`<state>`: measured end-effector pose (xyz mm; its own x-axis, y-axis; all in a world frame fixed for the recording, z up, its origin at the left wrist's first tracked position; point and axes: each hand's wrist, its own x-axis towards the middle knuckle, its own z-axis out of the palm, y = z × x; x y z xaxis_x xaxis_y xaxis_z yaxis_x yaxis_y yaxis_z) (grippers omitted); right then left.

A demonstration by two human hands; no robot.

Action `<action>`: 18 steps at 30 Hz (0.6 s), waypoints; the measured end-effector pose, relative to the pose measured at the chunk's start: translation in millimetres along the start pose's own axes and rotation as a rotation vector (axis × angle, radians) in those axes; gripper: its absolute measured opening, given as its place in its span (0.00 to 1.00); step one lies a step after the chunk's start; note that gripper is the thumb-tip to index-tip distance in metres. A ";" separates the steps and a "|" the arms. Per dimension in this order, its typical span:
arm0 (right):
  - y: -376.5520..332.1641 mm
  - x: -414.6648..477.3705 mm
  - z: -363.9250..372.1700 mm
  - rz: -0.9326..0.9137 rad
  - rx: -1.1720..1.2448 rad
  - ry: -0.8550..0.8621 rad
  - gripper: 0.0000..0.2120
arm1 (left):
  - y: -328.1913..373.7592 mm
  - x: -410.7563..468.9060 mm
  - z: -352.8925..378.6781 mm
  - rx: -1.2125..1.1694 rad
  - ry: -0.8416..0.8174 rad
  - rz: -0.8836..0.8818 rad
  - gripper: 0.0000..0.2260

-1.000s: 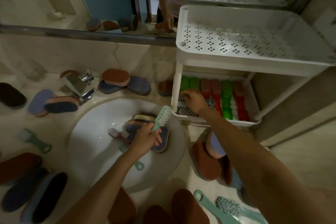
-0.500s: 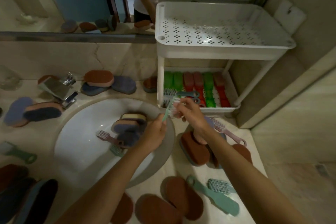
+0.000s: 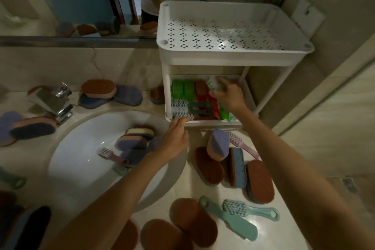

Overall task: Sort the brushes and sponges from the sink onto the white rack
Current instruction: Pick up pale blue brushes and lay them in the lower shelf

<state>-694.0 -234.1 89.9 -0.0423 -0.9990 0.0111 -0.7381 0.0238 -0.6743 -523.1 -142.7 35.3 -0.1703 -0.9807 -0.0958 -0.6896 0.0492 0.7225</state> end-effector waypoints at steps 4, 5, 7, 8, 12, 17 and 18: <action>8.5 5.8 11.9 -0.202 -0.391 -0.256 0.24 | -1.6 6.3 -0.4 0.054 0.059 0.002 0.21; 13.4 4.4 15.3 -0.220 -0.400 -0.304 0.24 | -0.8 8.6 -0.6 0.062 0.042 -0.003 0.22; 23.6 -0.4 22.7 -0.226 -0.418 -0.379 0.24 | 1.0 13.5 -0.5 0.093 -0.010 -0.017 0.24; 27.8 -2.4 25.8 -0.227 -0.420 -0.403 0.24 | 1.7 16.0 -0.1 0.115 -0.036 -0.024 0.24; 36.9 -4.7 33.2 -0.218 -0.378 -0.419 0.21 | 3.7 19.7 1.3 0.158 -0.111 -0.063 0.24; 50.3 -6.1 44.8 -0.178 -0.205 -0.470 0.14 | 2.0 17.3 4.6 0.157 -0.089 -0.069 0.24; 51.9 -7.0 46.7 -0.176 -0.195 -0.470 0.15 | 1.5 17.4 5.2 0.157 -0.090 -0.068 0.24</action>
<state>-700.6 -227.6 20.3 0.3661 -0.8962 -0.2506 -0.8203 -0.1836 -0.5417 -530.8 -158.7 31.2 -0.1771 -0.9623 -0.2064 -0.8016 0.0194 0.5975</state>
